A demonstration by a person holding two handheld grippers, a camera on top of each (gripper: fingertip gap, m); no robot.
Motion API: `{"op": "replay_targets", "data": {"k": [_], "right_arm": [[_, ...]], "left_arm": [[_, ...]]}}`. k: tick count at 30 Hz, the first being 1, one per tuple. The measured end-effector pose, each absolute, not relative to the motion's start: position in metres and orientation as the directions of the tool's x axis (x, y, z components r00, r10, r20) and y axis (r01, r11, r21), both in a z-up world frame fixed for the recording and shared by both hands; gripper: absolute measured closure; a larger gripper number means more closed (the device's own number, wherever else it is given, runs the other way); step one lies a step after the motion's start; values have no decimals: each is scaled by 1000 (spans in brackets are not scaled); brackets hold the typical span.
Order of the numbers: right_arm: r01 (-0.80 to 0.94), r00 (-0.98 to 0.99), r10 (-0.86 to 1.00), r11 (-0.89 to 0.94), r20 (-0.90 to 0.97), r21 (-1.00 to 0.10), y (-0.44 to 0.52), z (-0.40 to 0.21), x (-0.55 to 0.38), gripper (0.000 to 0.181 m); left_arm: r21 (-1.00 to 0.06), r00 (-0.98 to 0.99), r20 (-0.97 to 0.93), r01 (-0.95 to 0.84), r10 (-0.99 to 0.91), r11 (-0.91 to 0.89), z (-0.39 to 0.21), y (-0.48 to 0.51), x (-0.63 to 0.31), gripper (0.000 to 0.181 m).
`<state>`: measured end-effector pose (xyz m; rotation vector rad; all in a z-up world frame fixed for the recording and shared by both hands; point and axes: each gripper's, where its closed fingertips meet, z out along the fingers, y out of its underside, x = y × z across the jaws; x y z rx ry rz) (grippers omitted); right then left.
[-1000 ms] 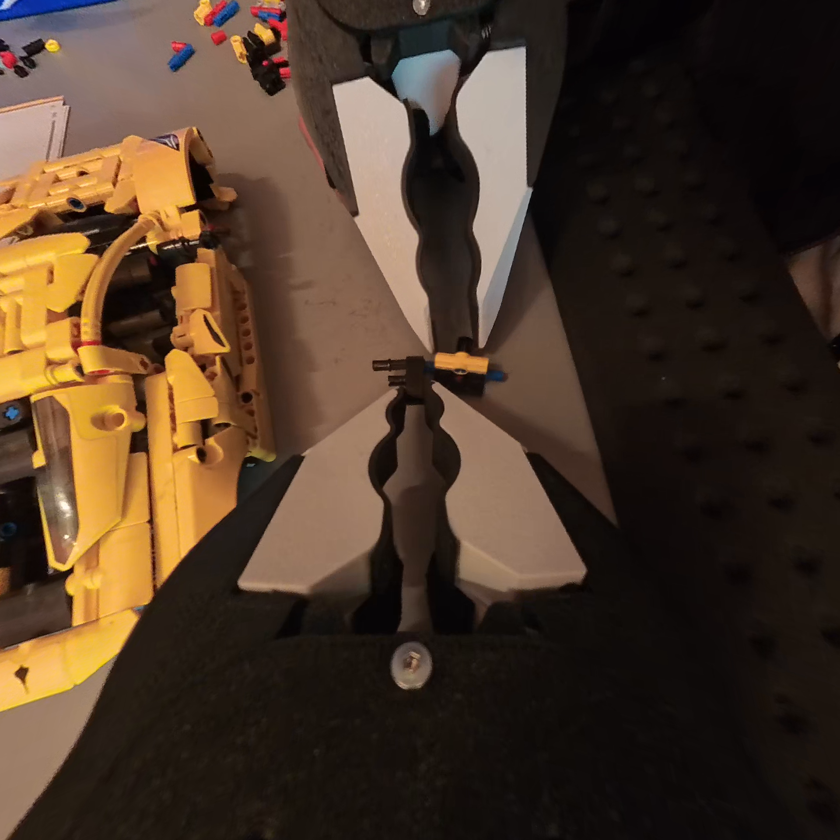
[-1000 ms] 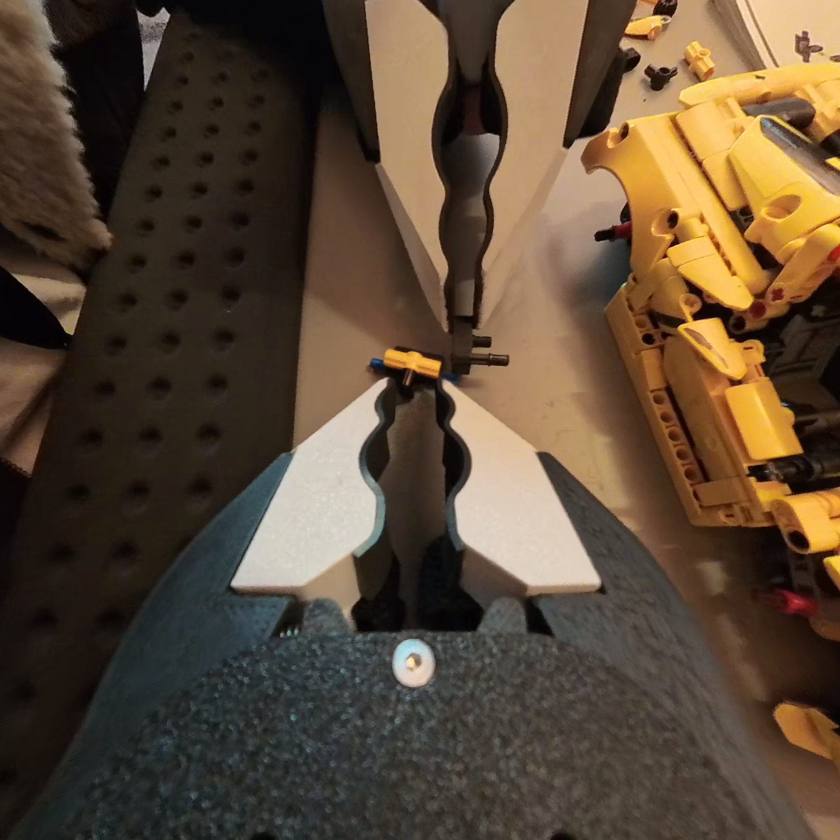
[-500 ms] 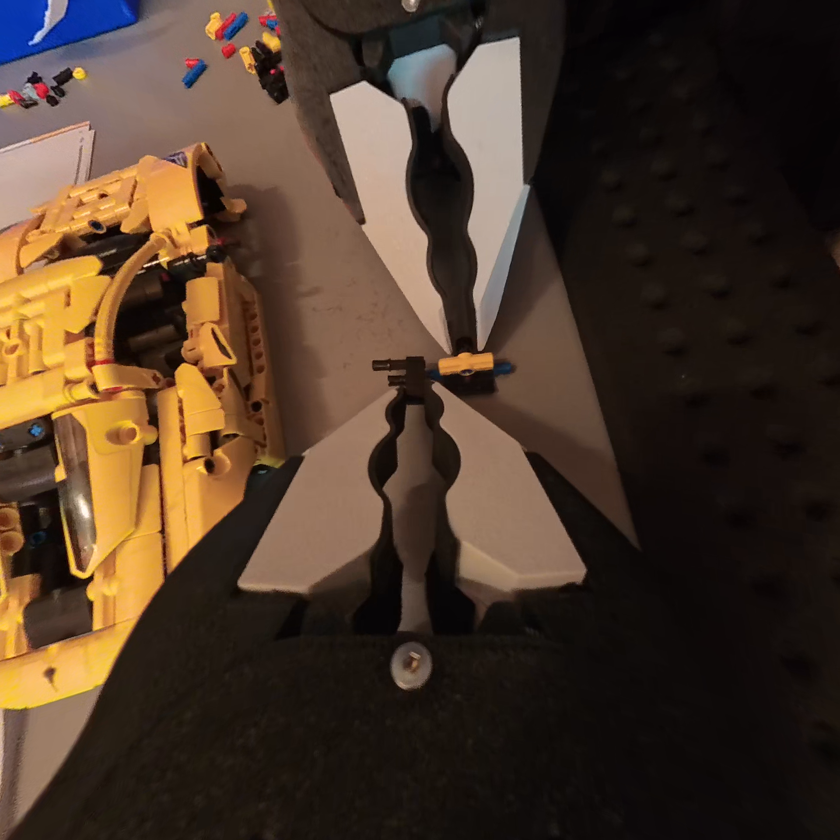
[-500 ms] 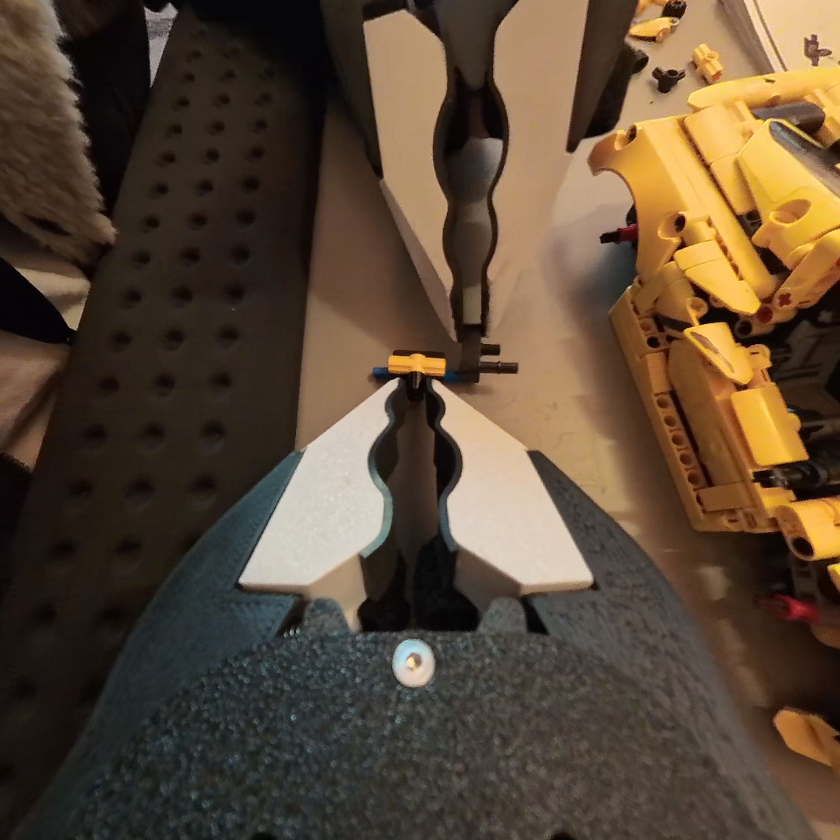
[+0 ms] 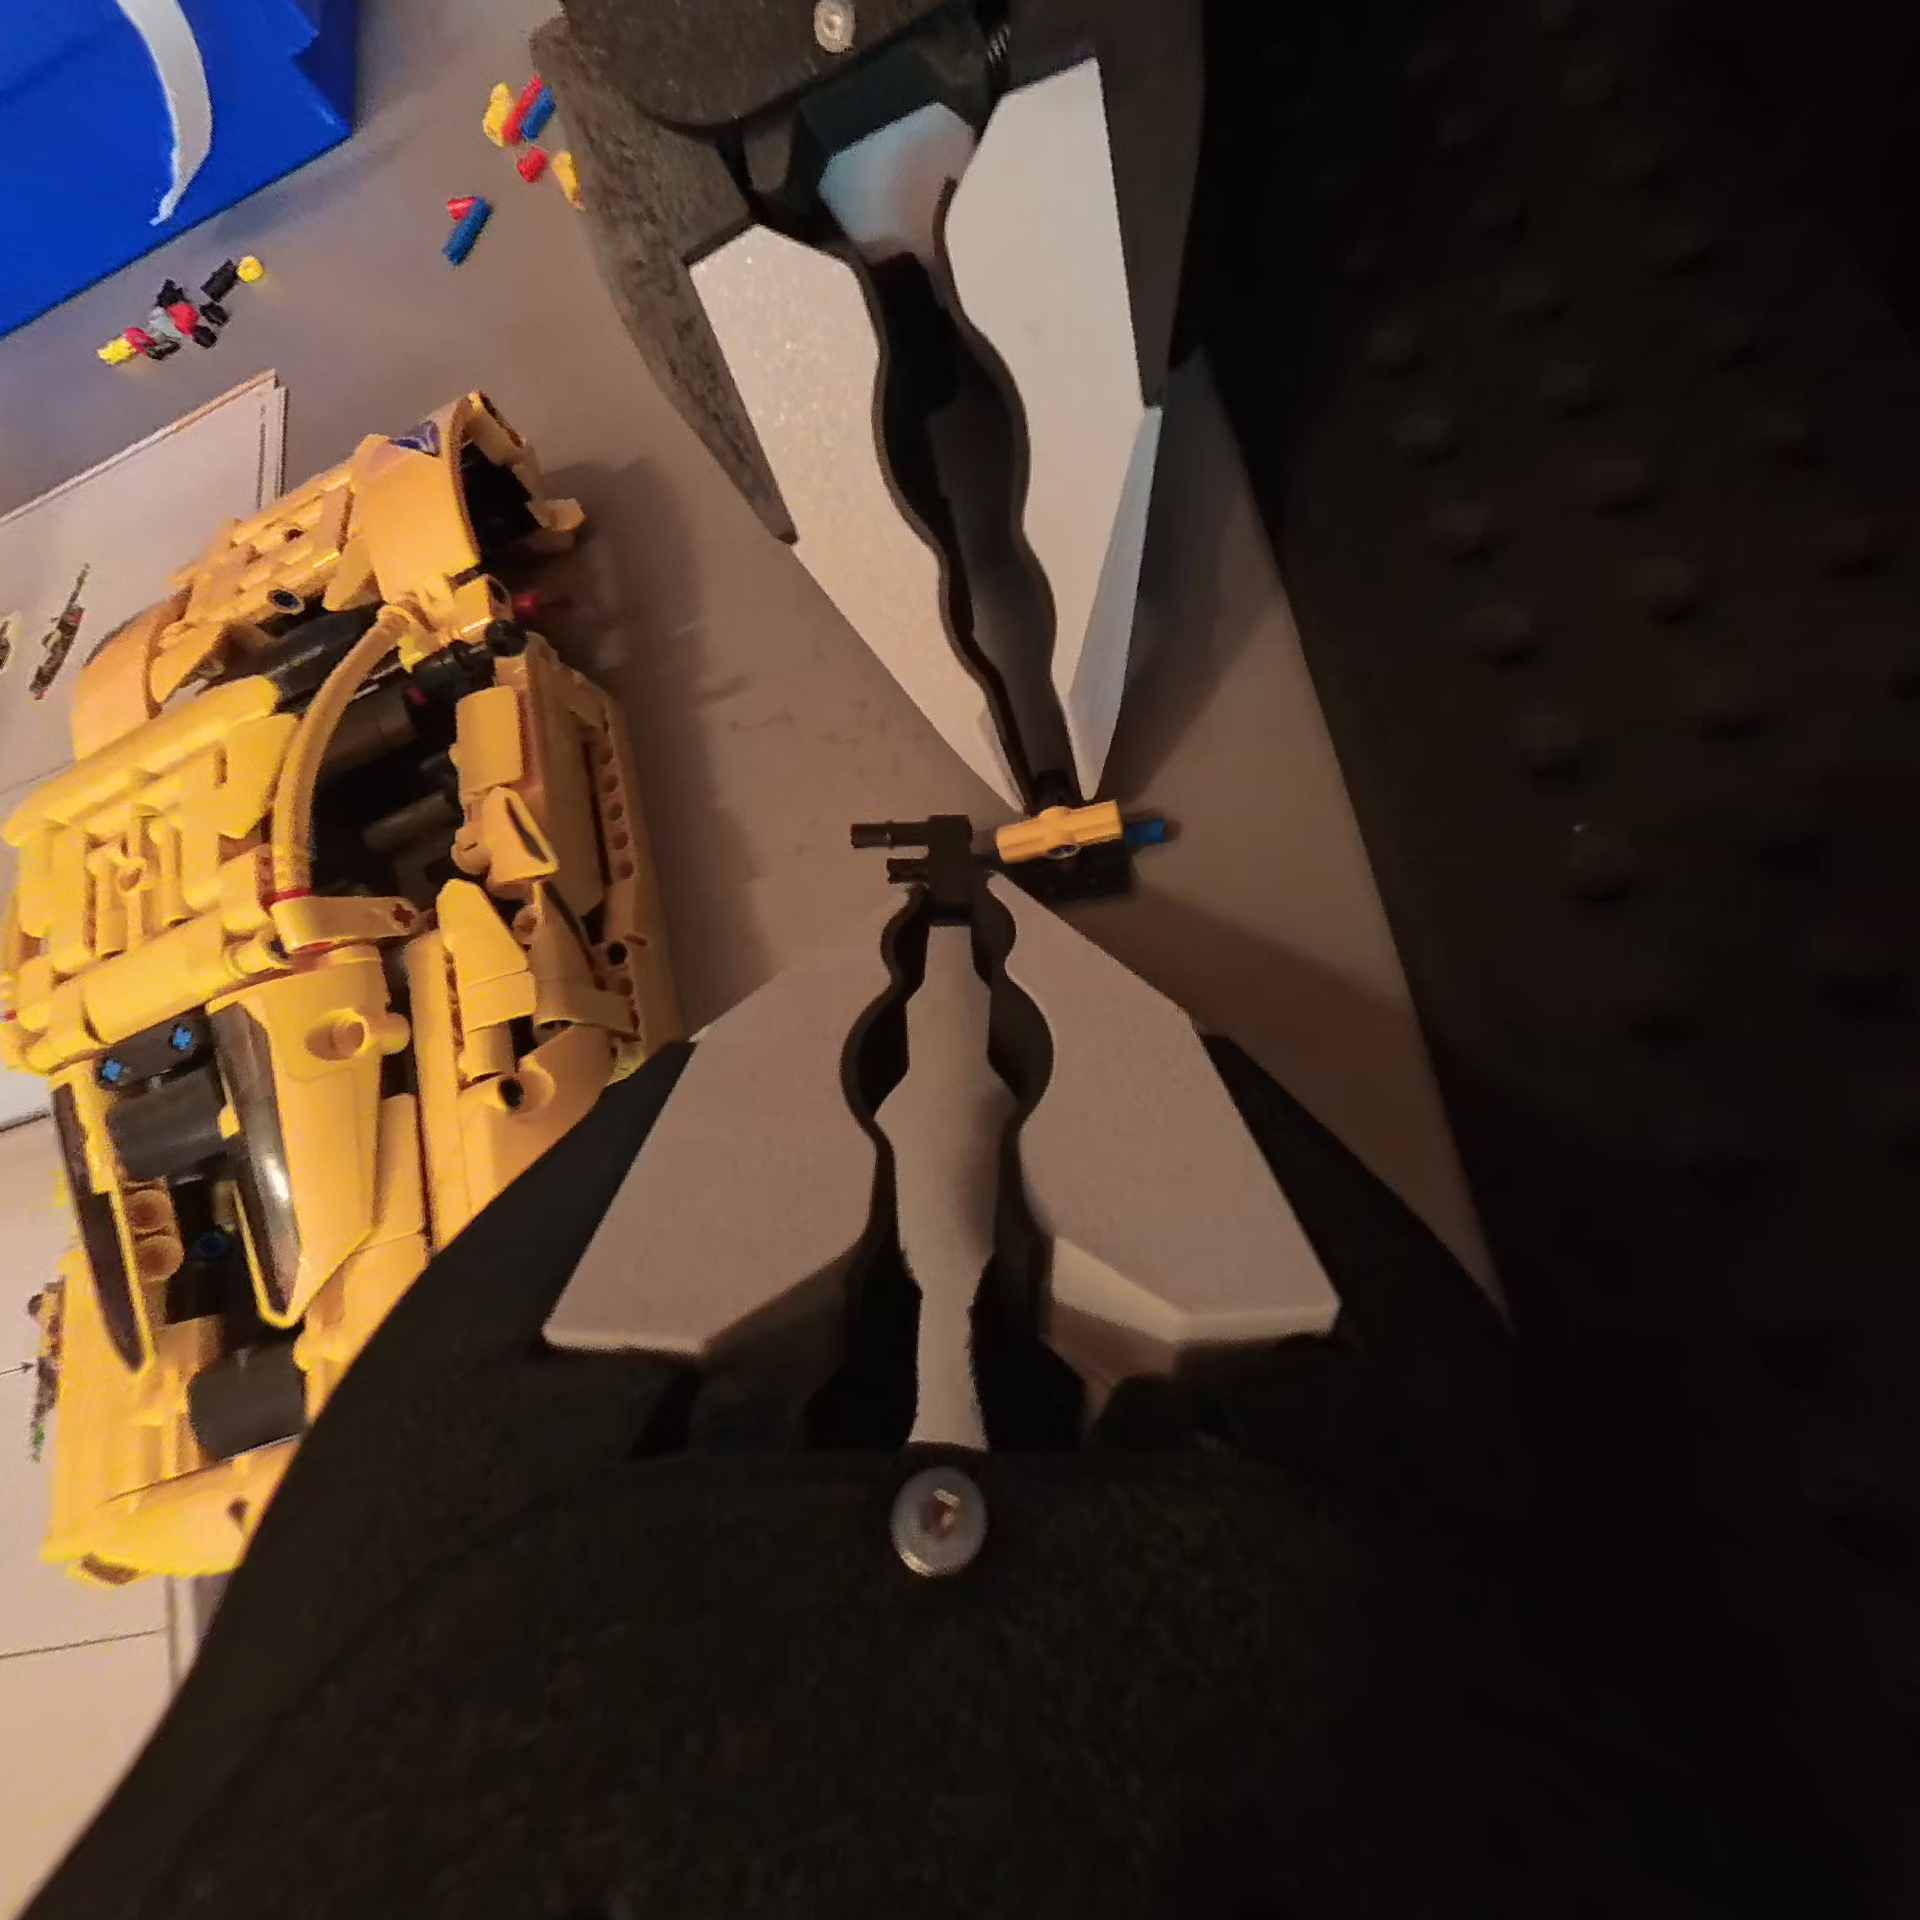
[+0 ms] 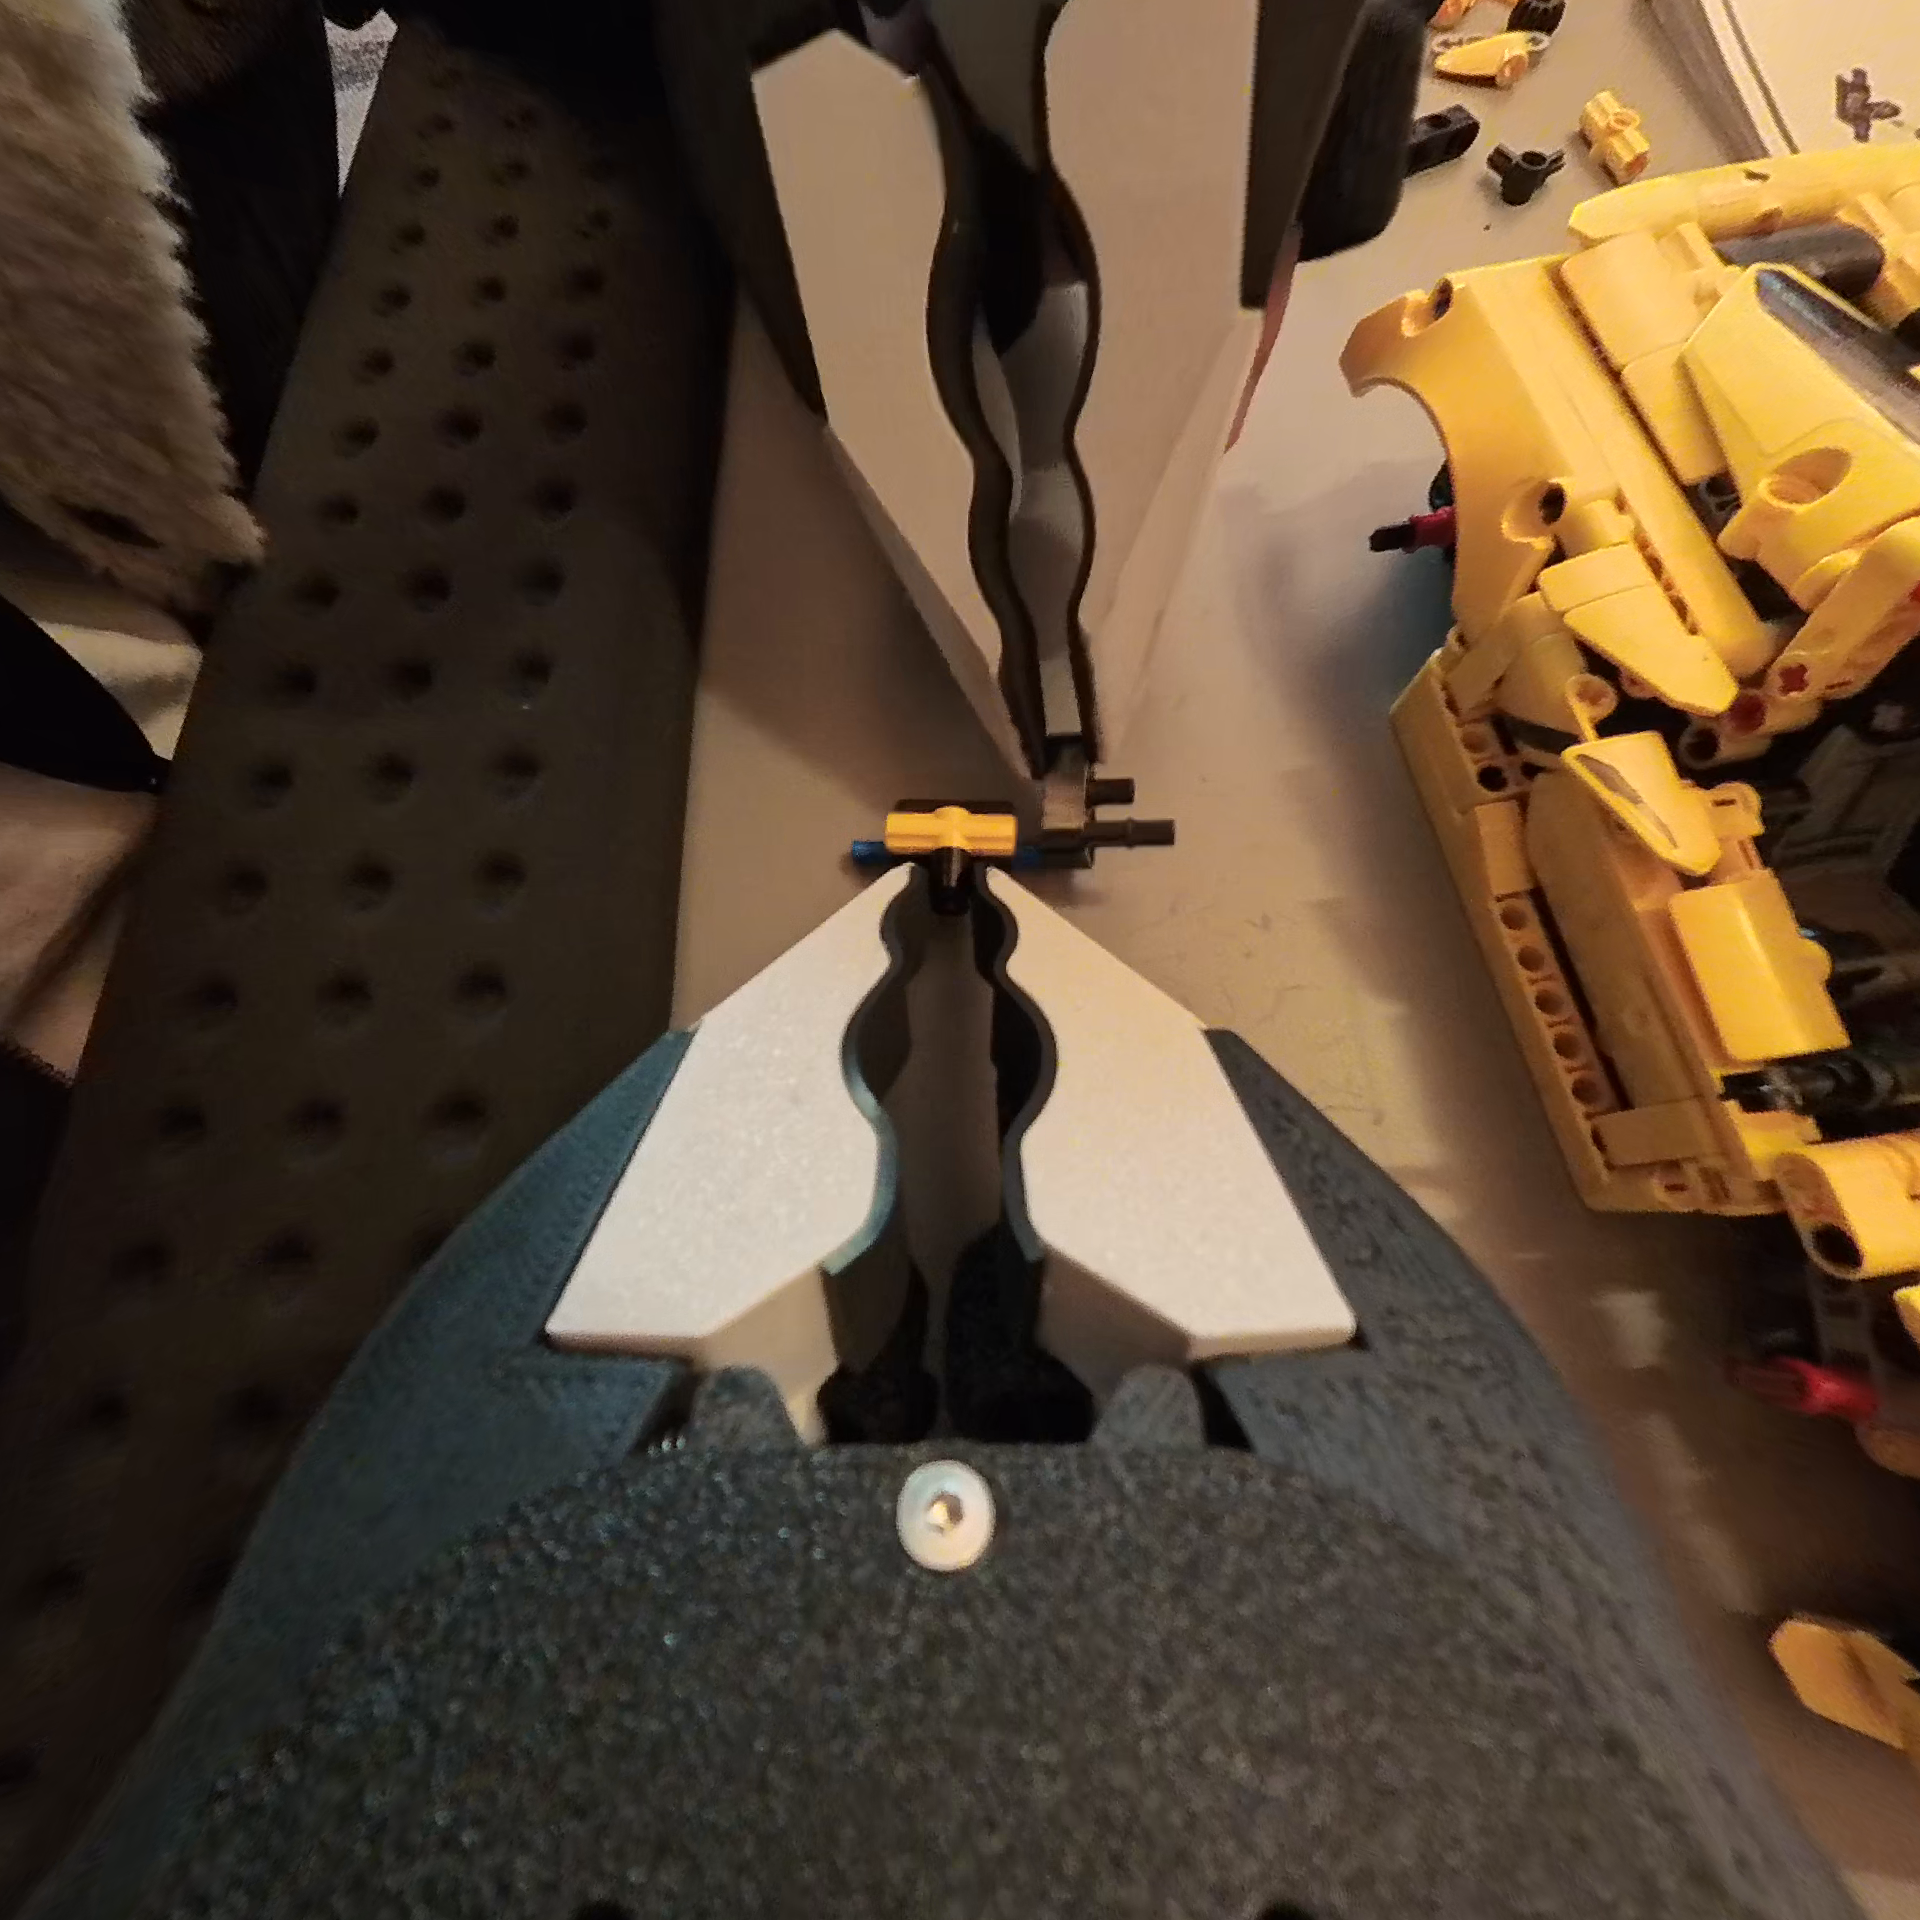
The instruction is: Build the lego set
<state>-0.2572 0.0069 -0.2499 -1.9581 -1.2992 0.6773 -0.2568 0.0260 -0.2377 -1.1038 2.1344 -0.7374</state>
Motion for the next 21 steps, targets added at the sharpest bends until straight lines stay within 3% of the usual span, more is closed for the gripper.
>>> {"op": "replay_targets", "data": {"k": [4,21], "right_arm": [[576,366,929,-266,-47,-773,7,-250,-257,175],[589,361,931,-266,-47,-763,5,-252,-257,175]], "left_arm": [[-765,-456,-163,-501,-875,404,-231,22,-257,174],[-751,-465,-99,-545,-880,373,-241,20,-260,174]]}}
